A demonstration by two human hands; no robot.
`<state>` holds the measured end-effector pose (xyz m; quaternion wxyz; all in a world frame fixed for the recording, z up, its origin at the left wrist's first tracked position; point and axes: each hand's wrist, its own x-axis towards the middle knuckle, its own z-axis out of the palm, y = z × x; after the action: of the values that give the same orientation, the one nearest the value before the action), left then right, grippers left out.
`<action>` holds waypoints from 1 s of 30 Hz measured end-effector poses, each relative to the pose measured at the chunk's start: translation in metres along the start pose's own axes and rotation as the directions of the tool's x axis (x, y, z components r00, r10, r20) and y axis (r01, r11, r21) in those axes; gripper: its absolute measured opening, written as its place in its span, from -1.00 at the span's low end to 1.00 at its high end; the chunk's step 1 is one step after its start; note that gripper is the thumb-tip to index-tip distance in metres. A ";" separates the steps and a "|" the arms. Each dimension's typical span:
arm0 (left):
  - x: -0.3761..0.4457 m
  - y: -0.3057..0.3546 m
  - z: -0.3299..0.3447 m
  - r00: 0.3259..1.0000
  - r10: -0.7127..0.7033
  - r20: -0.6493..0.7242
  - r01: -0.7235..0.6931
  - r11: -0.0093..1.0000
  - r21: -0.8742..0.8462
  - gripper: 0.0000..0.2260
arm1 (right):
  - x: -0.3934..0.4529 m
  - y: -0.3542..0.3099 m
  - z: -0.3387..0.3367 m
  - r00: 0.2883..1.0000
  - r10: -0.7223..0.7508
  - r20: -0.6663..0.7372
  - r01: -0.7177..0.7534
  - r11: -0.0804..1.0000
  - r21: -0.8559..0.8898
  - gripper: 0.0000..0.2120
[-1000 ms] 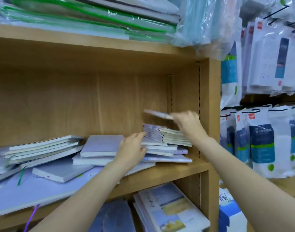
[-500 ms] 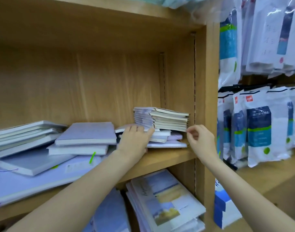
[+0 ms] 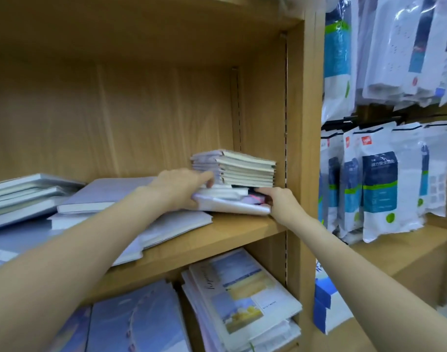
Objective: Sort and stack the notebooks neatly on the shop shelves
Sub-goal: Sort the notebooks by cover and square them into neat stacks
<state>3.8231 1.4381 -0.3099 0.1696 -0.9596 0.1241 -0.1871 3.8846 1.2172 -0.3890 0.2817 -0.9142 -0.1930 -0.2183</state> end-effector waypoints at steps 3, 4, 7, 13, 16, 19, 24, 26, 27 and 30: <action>-0.006 0.006 0.029 0.928 0.252 -0.274 -0.181 0.949 0.259 -0.48 | 0.010 0.001 0.000 1.000 -0.002 0.007 0.002 0.999 -0.043 -0.74; -0.006 0.006 0.035 0.879 0.329 -0.344 -0.229 0.926 0.300 -0.42 | 0.014 0.001 0.001 1.000 -0.004 0.006 0.005 0.996 -0.089 -0.83; -0.004 0.003 0.045 0.812 0.369 -0.451 -0.269 0.924 0.273 -0.38 | 0.022 -0.004 0.003 0.997 -0.034 0.066 0.052 0.955 -0.291 -0.81; -0.024 -0.007 0.051 0.783 0.324 -0.530 -0.310 0.943 0.118 -0.43 | 0.015 -0.004 -0.002 0.981 -0.192 0.034 0.188 0.888 -0.419 -0.88; -0.039 -0.021 0.042 0.717 0.399 -0.571 -0.390 0.909 0.146 -0.64 | 0.006 -0.007 -0.017 0.948 -0.318 -0.025 0.278 0.860 -0.428 -0.88; -0.050 -0.023 0.041 0.748 0.350 -0.564 -0.380 0.922 0.069 -0.52 | 0.003 -0.024 -0.043 0.907 -0.414 -0.083 0.322 0.805 -0.498 -0.90; -0.060 -0.024 0.038 0.887 0.022 -0.461 -0.156 0.954 -0.256 -0.53 | -0.037 -0.052 -0.051 0.774 -0.553 -0.307 0.396 0.802 -0.447 -0.79; -0.065 -0.023 0.035 0.942 -0.036 -0.335 -0.102 0.917 -0.385 -0.53 | -0.053 -0.048 -0.037 0.742 -0.588 -0.322 0.467 0.798 -0.381 -0.80; -0.068 -0.019 0.031 0.939 -0.023 -0.342 -0.128 0.902 -0.412 -0.53 | -0.056 -0.041 -0.031 0.745 -0.593 -0.307 0.481 0.795 -0.369 -0.83; -0.072 0.000 0.017 0.857 0.081 -0.510 -0.273 0.909 -0.314 -0.66 | -0.052 -0.029 -0.024 0.853 -0.498 -0.153 0.432 0.840 -0.328 -0.72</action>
<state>3.7653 1.4649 -0.3474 -0.0370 -0.8800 0.2853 -0.3779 3.8208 1.2131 -0.3846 0.1073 -0.8377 -0.3430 -0.4112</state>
